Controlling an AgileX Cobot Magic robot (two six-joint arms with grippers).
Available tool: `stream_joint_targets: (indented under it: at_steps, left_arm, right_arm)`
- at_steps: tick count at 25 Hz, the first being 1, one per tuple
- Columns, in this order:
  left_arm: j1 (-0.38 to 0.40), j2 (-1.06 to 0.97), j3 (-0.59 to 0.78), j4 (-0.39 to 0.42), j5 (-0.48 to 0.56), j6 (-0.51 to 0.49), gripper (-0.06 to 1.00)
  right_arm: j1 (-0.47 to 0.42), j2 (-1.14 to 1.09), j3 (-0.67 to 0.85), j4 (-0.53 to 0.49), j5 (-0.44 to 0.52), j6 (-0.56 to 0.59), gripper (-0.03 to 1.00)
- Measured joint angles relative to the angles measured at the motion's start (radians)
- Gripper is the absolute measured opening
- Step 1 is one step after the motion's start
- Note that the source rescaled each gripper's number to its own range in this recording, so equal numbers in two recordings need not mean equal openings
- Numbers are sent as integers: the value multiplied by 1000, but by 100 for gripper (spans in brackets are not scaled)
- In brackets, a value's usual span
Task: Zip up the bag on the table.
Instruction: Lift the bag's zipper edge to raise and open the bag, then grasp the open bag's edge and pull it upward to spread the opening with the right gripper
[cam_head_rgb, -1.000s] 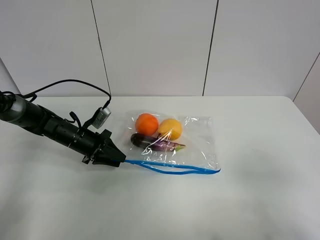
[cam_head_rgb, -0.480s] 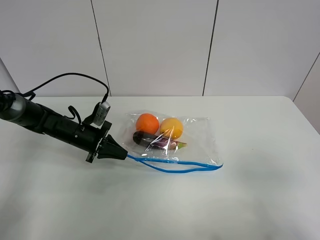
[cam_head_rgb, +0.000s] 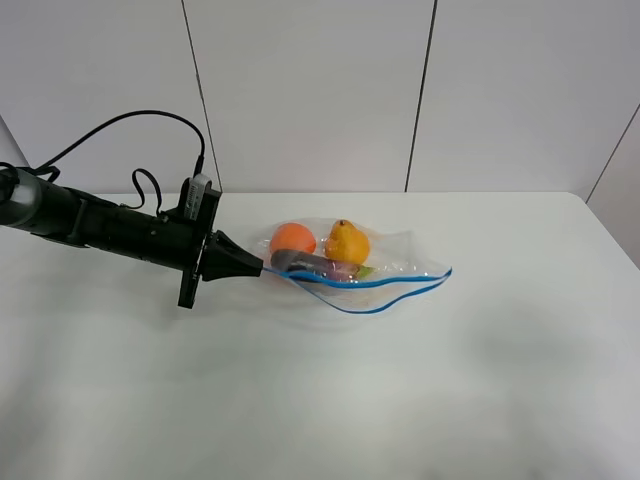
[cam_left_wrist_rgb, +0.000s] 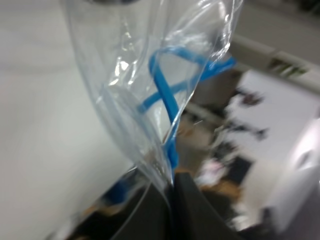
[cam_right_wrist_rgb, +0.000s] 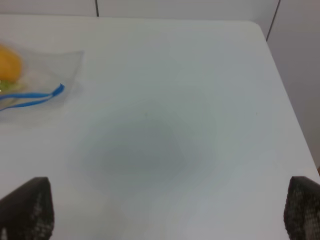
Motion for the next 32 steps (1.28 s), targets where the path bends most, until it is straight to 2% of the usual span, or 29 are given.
stream_joint_targets:
  at_steps: [3,5,10,16,19,23,29,32]
  left_arm:
    - [28,-1,-1,-80,5,-20,0]
    - [54,-1,-1,-104,5,-31,0]
    - [109,-17,-1,-111,4,-53,0]
    - [109,-46,-1,-112,1,-86,0]
    - [109,-69,-1,-118,2,-86,0]
    - [109,-72,-1,-138,4,-86,0]
    - [109,-72,-1,-175,4,-86,0]
    - [109,-72,-1,-197,4,-87,0]
  right_arm:
    - [0,21,-46,43,-1,-30,100]
    - [0,86,-93,85,-1,-69,100]
    - [0,380,-212,229,-22,-231,100]
    - [2,771,-425,495,-40,-507,100]
    - [50,954,-538,566,-45,-601,100]
    - [203,1200,-720,534,-41,-619,100]
    - [500,1558,-1040,328,12,-490,100]
    - [606,1733,-1199,247,65,-460,100]
